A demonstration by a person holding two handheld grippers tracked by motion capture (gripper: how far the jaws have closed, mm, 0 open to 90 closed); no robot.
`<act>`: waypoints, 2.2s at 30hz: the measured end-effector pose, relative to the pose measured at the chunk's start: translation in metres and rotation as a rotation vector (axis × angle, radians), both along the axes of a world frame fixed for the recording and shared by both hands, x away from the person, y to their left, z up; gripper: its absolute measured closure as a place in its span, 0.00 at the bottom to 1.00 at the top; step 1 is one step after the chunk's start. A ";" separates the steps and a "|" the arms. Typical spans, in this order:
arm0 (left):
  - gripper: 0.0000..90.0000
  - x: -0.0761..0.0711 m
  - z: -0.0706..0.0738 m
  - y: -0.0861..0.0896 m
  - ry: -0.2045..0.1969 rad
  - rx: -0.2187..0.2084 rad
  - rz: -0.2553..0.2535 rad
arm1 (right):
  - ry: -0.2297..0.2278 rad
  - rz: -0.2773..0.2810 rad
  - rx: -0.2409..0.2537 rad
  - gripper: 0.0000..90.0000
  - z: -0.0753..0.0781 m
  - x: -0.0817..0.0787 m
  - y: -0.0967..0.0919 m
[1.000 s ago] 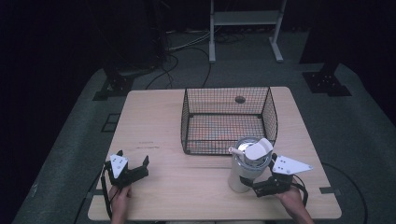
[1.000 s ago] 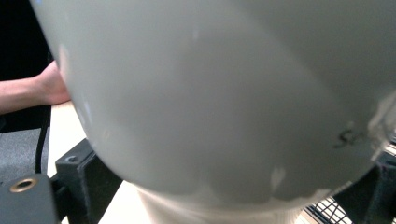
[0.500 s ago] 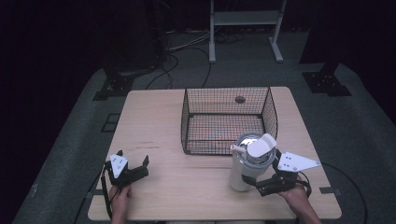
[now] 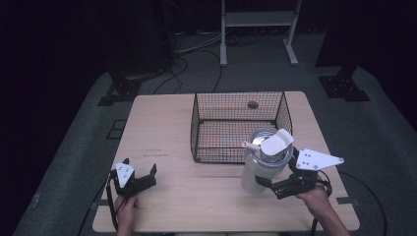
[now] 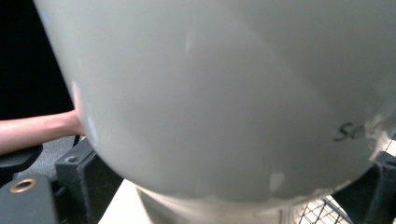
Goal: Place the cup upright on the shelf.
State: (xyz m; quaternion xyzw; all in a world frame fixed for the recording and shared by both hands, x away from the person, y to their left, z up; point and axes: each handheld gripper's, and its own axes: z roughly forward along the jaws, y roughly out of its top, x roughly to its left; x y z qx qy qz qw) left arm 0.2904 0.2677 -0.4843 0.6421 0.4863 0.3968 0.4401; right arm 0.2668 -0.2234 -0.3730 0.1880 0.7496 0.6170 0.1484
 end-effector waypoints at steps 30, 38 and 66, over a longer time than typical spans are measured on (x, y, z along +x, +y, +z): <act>0.00 0.001 0.000 0.001 -0.006 -0.011 0.001 | -0.024 0.003 0.018 0.08 0.057 0.043 0.013; 0.00 0.001 0.000 0.001 -0.007 -0.016 0.001 | -0.023 -0.003 0.009 0.08 0.062 0.061 0.021; 0.00 0.001 0.000 0.002 -0.010 -0.025 -0.002 | 0.005 -0.018 -0.014 0.08 0.067 0.136 0.060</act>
